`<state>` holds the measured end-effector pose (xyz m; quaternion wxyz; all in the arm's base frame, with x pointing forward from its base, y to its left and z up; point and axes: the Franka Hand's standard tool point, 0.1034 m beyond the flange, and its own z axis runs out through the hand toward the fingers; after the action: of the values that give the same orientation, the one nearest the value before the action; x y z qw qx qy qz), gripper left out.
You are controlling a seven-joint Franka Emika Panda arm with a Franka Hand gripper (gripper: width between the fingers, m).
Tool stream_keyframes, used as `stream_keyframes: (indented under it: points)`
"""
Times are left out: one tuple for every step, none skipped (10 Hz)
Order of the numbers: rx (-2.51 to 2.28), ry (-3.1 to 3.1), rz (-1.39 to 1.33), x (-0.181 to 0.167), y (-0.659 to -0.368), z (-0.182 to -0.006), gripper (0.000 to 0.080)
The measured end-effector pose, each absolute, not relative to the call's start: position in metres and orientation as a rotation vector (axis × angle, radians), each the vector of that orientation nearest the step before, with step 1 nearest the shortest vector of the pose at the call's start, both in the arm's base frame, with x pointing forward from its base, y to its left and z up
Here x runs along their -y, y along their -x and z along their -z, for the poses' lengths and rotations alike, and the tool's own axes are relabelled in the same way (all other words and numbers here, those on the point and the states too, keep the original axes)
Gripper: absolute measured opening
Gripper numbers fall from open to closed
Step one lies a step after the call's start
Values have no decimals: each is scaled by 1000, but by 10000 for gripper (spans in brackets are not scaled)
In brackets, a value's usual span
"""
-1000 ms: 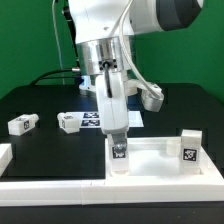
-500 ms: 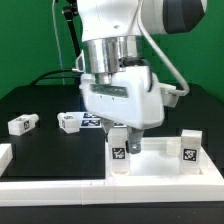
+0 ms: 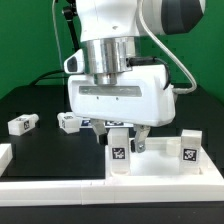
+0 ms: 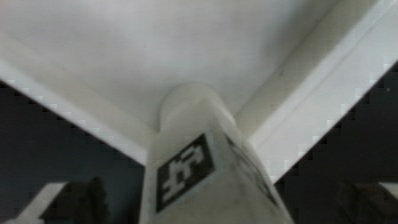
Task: Assemble square table
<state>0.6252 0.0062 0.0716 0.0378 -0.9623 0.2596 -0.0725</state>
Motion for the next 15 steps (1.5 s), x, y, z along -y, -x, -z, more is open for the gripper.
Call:
stream_keyframes:
  points:
    - [-622,3013,224,-8,-626,-72,649]
    - [-632,3012,223,-6,-626,-72,649]
    - [-687,2997,221,-6,-626,-72,649]
    - [-683,2999,221,-6,-626,-72,551]
    - [-703,2992,221,-6,-626,-72,551]
    - [-861,2940,214,-7,-626,-71,338]
    - [-974,2900,210,-6,-626,-71,291]
    - [-1026,2880,207,-6,-626,-71,291]
    - [-1256,2776,171,-5,-624,-71,291]
    - [-1545,2610,97,-4,-624,-70,291]
    - [-1789,2403,22,-3,-624,-70,291]
    - [-1957,2203,-44,-4,-623,-69,291]
    - [-2068,2038,-99,-4,-623,-69,291]
    - [-2157,1937,-124,-4,-624,-69,291]
    - [-2213,1880,-131,-6,-624,-69,291]
